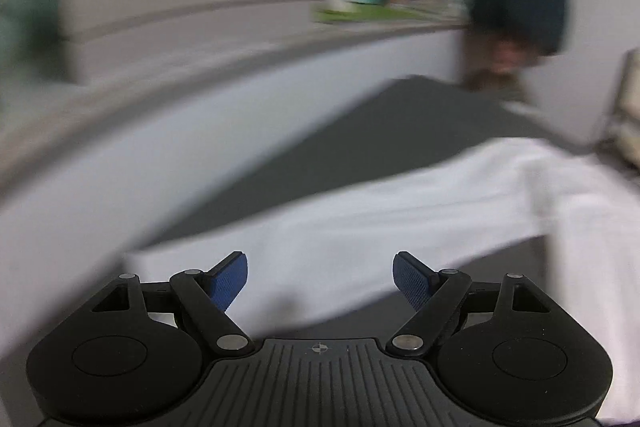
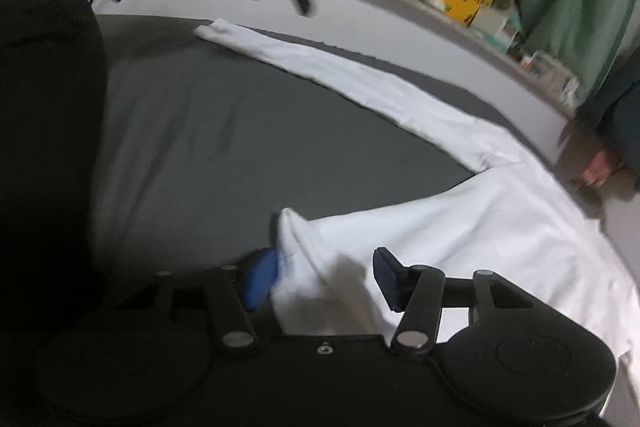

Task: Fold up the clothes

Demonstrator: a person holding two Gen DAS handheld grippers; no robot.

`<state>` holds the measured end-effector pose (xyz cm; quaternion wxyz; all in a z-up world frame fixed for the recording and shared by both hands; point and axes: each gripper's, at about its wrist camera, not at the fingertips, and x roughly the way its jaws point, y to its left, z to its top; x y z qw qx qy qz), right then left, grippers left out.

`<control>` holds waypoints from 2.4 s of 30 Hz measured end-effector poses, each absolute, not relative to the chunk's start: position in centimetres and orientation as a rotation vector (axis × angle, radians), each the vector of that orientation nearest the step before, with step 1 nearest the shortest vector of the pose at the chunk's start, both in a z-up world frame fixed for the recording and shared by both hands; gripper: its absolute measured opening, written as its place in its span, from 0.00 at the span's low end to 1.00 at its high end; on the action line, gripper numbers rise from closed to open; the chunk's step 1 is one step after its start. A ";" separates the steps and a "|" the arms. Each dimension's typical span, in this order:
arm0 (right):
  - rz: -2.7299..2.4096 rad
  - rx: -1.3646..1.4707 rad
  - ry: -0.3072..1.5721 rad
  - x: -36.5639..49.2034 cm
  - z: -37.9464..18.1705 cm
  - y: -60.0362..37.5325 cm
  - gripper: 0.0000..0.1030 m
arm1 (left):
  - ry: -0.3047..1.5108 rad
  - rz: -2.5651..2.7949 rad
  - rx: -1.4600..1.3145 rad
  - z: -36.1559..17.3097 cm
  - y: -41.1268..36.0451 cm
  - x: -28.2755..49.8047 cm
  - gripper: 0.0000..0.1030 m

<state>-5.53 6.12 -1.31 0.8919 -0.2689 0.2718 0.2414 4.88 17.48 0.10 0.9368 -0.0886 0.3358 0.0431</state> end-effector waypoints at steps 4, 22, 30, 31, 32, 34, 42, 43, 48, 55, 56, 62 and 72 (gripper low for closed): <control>0.516 -0.658 0.504 -6.2 -1.8 6.9 0.49 | 0.748 -0.012 -0.386 -1.3 15.3 7.7 0.79; 0.350 -0.572 0.671 -3.3 2.5 1.6 0.65 | 0.501 -0.214 -0.539 -4.4 9.3 0.9 0.79; -0.038 -0.082 0.819 -4.1 3.2 -7.9 0.74 | 0.480 -0.174 -0.843 -4.2 12.7 -2.2 0.79; -0.053 -0.033 0.793 -5.0 3.2 -8.7 0.74 | 0.499 -0.172 -0.875 -4.4 12.9 -2.6 0.80; -0.051 0.004 0.759 -5.6 3.4 -9.2 0.74 | 0.514 -0.175 -0.897 -4.4 13.0 -3.0 0.80; -0.038 0.066 0.683 -6.9 4.0 -10.0 0.74 | 0.515 -0.217 -0.872 -3.6 12.3 -3.6 0.80; -0.068 0.051 0.536 -11.1 11.4 -9.4 0.75 | 0.425 -0.446 -0.658 2.0 7.7 -7.6 0.80; -0.071 0.037 0.522 -11.3 12.9 -9.2 0.76 | 0.404 -0.458 -0.645 2.8 7.5 -8.1 0.80; -0.142 -0.001 0.476 -11.2 22.5 -8.8 0.87 | 0.318 -0.456 -0.768 6.1 7.5 -9.9 0.80; -0.251 0.135 0.408 -12.1 32.2 -10.7 0.93 | 0.250 -0.425 -0.927 10.7 3.9 -13.2 0.92; -0.255 0.150 0.394 -12.4 33.1 -10.9 0.93 | 0.240 -0.422 -0.940 11.4 3.3 -13.8 0.92; -0.214 0.146 0.325 -14.3 35.9 -12.1 1.00 | 0.098 -0.540 -0.668 18.0 1.5 -17.3 0.93; -0.193 0.100 0.440 -10.3 30.2 -16.9 1.00 | 0.160 -0.299 -0.273 24.6 1.7 -14.2 0.99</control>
